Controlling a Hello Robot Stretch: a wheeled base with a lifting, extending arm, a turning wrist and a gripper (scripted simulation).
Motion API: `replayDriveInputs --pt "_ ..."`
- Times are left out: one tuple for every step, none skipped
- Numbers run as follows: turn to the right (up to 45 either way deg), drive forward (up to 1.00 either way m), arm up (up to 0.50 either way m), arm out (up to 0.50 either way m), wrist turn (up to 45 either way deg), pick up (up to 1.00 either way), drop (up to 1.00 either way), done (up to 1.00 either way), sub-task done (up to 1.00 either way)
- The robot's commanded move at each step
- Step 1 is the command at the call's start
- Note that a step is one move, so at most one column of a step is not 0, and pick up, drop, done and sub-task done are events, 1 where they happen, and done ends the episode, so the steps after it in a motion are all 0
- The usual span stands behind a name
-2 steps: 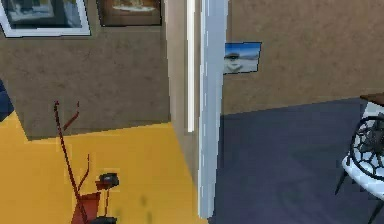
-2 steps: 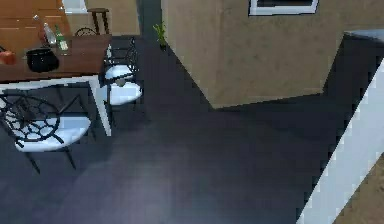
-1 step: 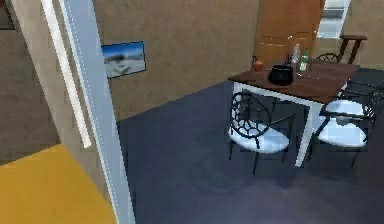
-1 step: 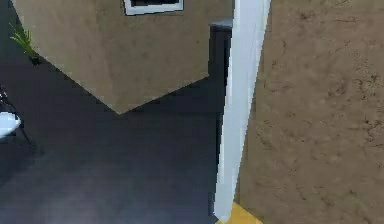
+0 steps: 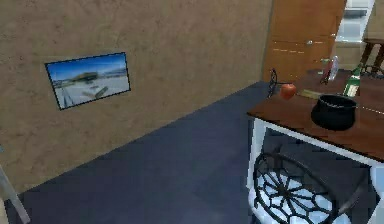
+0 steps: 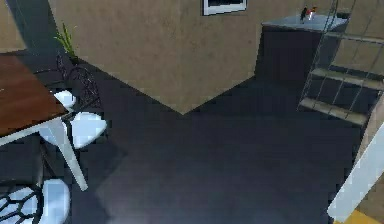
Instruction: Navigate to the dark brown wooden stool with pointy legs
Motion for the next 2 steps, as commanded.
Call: replayDriveInputs --pt "30.0 0.00 0.00 0.00 0.0 0.00 0.00 0.00 0.00" --pt "0.0 0.05 0.00 0.00 0.0 0.00 0.00 0.00 0.00"
